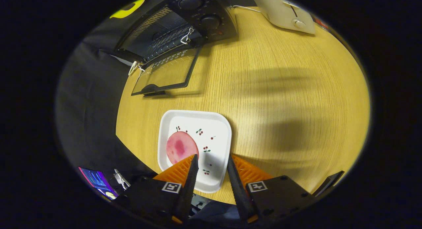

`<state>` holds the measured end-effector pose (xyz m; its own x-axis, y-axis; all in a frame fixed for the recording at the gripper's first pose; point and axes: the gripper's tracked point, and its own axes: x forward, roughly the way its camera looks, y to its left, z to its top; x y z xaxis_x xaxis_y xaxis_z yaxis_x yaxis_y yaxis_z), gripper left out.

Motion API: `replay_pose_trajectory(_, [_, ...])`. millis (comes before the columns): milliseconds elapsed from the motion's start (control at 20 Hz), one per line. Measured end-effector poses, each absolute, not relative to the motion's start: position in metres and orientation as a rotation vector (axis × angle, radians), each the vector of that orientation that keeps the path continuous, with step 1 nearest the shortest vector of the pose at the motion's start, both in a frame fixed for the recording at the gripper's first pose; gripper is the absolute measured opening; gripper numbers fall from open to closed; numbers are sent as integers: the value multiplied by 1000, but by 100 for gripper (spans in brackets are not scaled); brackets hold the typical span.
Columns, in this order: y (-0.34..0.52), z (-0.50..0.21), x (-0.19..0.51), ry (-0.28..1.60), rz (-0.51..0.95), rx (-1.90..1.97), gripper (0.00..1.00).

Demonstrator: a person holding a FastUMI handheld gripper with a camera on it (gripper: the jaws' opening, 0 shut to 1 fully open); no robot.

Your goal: Open the toaster oven, put the food inside, and close the toaster oven door.

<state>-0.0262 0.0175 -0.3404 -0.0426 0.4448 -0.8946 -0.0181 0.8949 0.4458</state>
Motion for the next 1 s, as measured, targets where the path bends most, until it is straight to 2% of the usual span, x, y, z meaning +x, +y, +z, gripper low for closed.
replay_pose_trajectory(50, [16,-341,-27,1588,392,341,53])
replay_pose_trajectory(150, [16,-341,-28,1609,410,365,43])
replay_pose_trajectory(250, [12,-346,-29,1620,405,346,43])
replay_pose_trajectory(300, [8,-346,-29,1617,387,361,40])
replay_pose_trajectory(450, [11,-348,-32,1638,394,423,6])
replay_pose_trajectory(550, [14,-345,-31,1643,383,472,6])
replay_pose_trajectory(600, [15,-349,-32,1629,402,471,2])
replay_pose_trajectory(1000, [22,-340,-36,1561,419,537,2])
